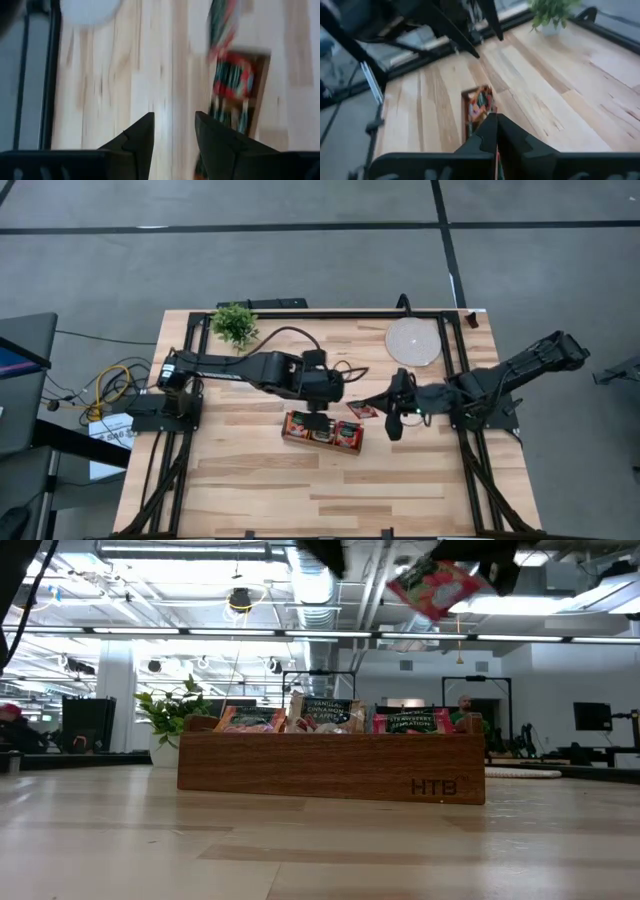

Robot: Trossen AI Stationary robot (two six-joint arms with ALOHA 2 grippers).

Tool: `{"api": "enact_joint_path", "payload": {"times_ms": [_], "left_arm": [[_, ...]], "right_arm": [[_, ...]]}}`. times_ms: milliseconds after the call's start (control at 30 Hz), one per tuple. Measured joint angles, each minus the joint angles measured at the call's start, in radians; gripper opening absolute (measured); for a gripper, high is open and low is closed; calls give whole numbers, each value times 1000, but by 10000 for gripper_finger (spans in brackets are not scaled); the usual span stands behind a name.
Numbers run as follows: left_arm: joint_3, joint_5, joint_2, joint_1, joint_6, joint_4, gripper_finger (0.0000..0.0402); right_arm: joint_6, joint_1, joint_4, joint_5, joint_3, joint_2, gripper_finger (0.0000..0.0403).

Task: Pick & Place Tea
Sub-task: Put the red tea bag into the right section of the wooden organizer

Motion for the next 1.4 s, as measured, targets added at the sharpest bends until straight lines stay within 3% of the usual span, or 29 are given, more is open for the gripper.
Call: {"api": "enact_joint_path", "payload": {"times_ms": [200, 500, 633, 800, 1067, 1400], "left_arm": [[0, -2, -19, -7, -99, -188, 136], [0, -11, -21, -43, -104, -263, 136], [-43, -12, -68, -62, -116, -269, 136], [-262, -8, -219, -95, -163, -137, 136], [-690, 38, -547, -170, -265, 180, 136], [-993, 37, -810, -253, -426, 345, 136]], "right_arm": [[109, 150, 80, 262, 0, 76, 0], [157, 252, 418, 552, 0, 371, 0], [263, 289, 469, 652, 0, 459, 0], [415, 362, 479, 789, 0, 538, 0], [643, 390, 472, 854, 0, 672, 0], [670, 364, 431, 873, 0, 721, 0]]}}
